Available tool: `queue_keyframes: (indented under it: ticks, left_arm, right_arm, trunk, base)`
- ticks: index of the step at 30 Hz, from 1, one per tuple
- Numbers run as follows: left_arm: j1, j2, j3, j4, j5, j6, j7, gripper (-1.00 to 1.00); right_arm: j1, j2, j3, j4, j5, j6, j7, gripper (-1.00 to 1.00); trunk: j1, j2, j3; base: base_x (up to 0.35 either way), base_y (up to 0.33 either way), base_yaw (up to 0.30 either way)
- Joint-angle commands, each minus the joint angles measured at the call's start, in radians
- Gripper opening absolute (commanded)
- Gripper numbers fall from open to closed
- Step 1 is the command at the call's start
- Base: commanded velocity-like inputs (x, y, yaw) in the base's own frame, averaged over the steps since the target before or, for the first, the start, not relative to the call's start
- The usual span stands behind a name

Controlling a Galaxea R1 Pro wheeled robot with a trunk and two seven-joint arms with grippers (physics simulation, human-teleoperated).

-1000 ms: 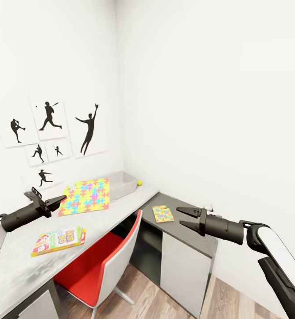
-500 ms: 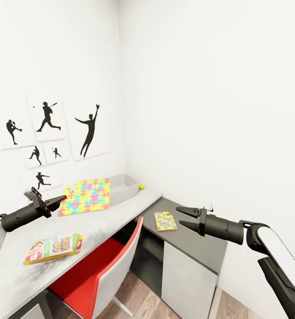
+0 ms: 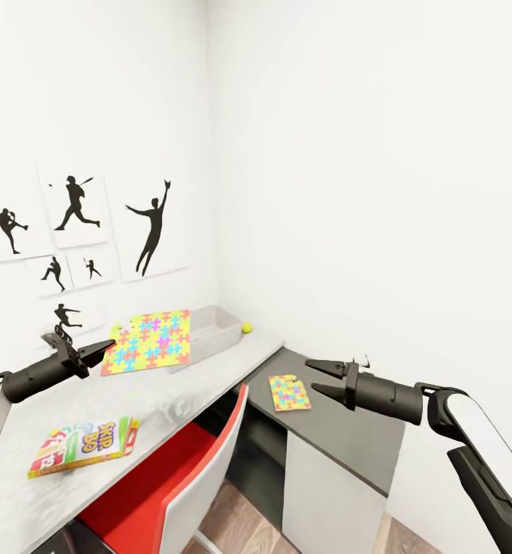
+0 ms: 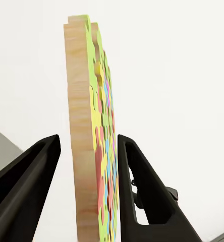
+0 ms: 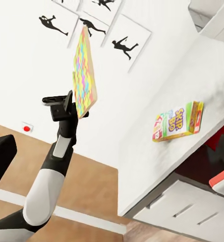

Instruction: Put all the toys in the child's room - the three board games (two on the bed and one on the table), the two jigsaw puzzles on the table, and the tennis ball on the table - inside the toy box on the table in the child's room.

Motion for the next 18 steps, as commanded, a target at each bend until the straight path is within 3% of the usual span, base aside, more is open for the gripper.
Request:
queue_keyframes:
  ticks: [1, 13, 18]
  left_arm:
    - [0.000, 0.000, 0.001, 0.000, -0.002, 0.010, -0.005, -1.00]
    - [0.000, -0.001, 0.001, 0.000, -0.002, 0.010, -0.005, -1.00]
    - [0.000, -0.002, 0.001, 0.000, -0.002, 0.010, -0.005, -1.00]
  right_arm:
    - [0.000, -0.001, 0.001, 0.000, -0.010, 0.001, -0.010, 1.00]
    - [0.000, -0.001, 0.001, 0.000, -0.010, 0.001, -0.010, 1.00]
    - [0.000, -0.001, 0.001, 0.000, -0.010, 0.001, -0.009, 1.00]
  trunk:
    - [0.001, -0.001, 0.000]
    - [0.001, -0.001, 0.004]
    - [0.001, -0.001, 0.006]
  base:
    - [0.143, -0.067, 0.146]
    - [0.183, -0.037, 0.259]
    - [0.065, -0.035, 0.277]
